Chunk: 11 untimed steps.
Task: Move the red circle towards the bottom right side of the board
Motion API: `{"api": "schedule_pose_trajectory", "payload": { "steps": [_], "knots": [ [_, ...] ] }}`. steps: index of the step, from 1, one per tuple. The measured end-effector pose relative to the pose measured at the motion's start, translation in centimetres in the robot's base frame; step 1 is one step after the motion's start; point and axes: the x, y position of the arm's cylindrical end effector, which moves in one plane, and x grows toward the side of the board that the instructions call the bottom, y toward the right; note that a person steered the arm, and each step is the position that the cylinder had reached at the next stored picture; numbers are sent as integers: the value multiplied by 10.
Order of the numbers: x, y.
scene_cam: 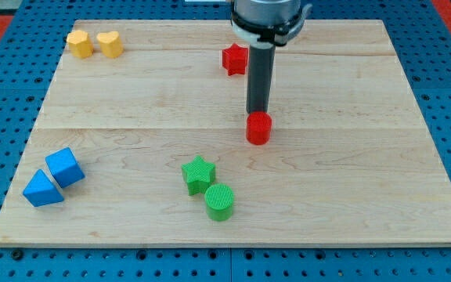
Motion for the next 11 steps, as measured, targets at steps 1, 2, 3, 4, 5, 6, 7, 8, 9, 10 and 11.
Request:
{"api": "schedule_pose_trajectory", "payload": {
  "steps": [1,2,3,4,5,6,7,8,9,10,11],
  "knots": [
    [19,-34],
    [53,33],
    [46,70],
    [15,80],
    [48,100],
    [90,132],
    [77,140],
    [-13,144],
    [-111,142],
    [-159,101],
    [-184,19]
  ]
}}
